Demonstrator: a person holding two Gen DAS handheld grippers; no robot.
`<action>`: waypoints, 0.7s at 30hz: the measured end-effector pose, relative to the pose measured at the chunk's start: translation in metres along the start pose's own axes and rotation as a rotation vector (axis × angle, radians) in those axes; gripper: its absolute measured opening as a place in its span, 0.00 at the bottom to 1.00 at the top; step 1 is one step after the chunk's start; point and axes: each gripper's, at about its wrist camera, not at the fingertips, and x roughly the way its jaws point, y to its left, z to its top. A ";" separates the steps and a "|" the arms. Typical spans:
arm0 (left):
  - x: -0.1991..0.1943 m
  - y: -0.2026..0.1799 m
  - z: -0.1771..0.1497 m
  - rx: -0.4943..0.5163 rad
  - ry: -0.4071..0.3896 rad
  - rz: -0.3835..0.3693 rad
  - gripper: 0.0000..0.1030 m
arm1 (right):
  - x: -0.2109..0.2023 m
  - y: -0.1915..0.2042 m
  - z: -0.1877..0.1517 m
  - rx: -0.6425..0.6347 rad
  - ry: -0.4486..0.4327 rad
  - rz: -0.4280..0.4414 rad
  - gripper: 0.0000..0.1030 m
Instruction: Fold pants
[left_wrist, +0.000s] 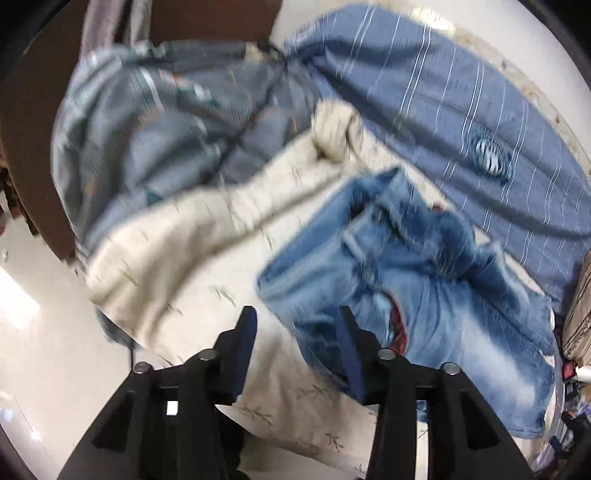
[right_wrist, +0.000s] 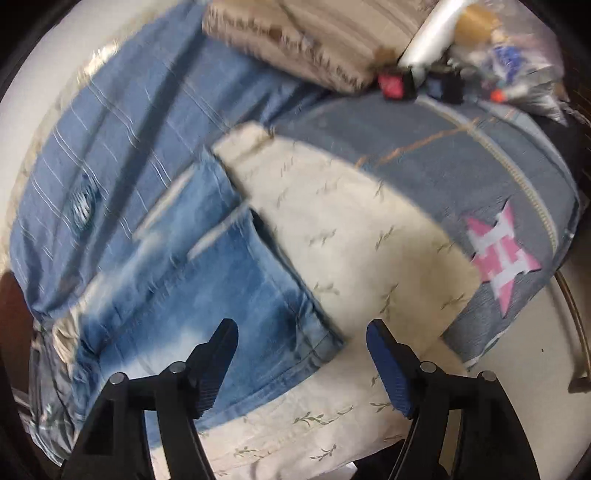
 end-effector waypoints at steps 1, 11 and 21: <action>-0.007 -0.001 0.003 0.004 -0.022 -0.012 0.48 | -0.008 0.001 0.001 0.001 -0.034 0.012 0.73; 0.065 -0.048 -0.005 0.238 0.215 0.000 0.64 | 0.061 0.023 -0.010 -0.085 0.228 0.091 0.72; 0.046 -0.066 0.055 0.226 0.077 -0.147 0.67 | 0.035 0.073 0.056 -0.205 0.051 0.152 0.72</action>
